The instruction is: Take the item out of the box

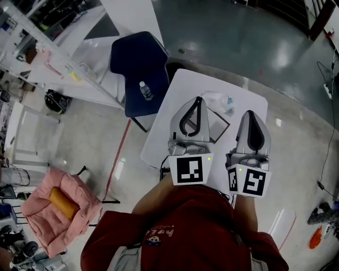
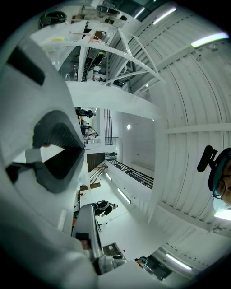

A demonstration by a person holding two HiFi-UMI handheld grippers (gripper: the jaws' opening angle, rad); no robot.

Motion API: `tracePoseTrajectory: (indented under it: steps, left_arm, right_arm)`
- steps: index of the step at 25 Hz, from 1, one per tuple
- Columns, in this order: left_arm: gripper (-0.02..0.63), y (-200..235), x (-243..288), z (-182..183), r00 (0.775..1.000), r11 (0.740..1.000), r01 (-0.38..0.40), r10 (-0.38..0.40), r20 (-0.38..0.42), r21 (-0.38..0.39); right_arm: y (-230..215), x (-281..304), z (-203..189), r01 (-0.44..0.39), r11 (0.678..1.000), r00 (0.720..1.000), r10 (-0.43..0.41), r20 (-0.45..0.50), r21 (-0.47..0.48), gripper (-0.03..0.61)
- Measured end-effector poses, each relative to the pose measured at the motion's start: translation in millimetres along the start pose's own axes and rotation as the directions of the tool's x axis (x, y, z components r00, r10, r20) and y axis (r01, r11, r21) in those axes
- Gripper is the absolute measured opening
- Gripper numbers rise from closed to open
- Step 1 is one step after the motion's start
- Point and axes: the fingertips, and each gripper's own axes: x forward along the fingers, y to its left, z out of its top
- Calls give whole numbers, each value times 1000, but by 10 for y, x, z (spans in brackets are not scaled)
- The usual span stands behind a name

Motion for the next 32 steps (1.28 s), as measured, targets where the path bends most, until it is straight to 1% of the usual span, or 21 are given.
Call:
tracePoseTrajectory:
  steps: [3,9,10,14,21,27,30,32]
  left_arm:
    - [3,41,-38,7,1000,1000,-14,14,6,-20]
    - [3,39,-60,44,1000,1000,-25,25,18,-15]
    - [3,38,-64,45,1000,1000,-23,24,16,-7]
    - [3,28,-56,30,1000,998,-3,3,-1,63]
    - [3,17,-48,-17,1000,996,6,-5,-20,91]
    - [3,20,-23,-121,999,997,14,-11,-35,79]
    - [3,34,-27,-172,999,999,4,-2,-35,53]
    - [3,38,-26,-190,999,998,4,-3,-33,58]
  right_arm:
    - [38,-16,-12,-3,1000,1000,3,-1,-9,2]
    - [46,-18,-7,-17,999,1000,17,-10,-30,2]
    - [50,-15,-6,-19,999,1000,19,-9,-33,2]
    - [59,-15,31,-18,999,1000,17,-9,-34,2]
    - [50,-16,59,-16,999,1000,15,-20,-47,2]
    - [43,19,-11,-19,999,999,17,-36,-45,2]
    - [38,17,-68,-13,999,999,11,-45,-50,2]
    - [31,11,-105,-8,999,999,5,-52,-51,2]
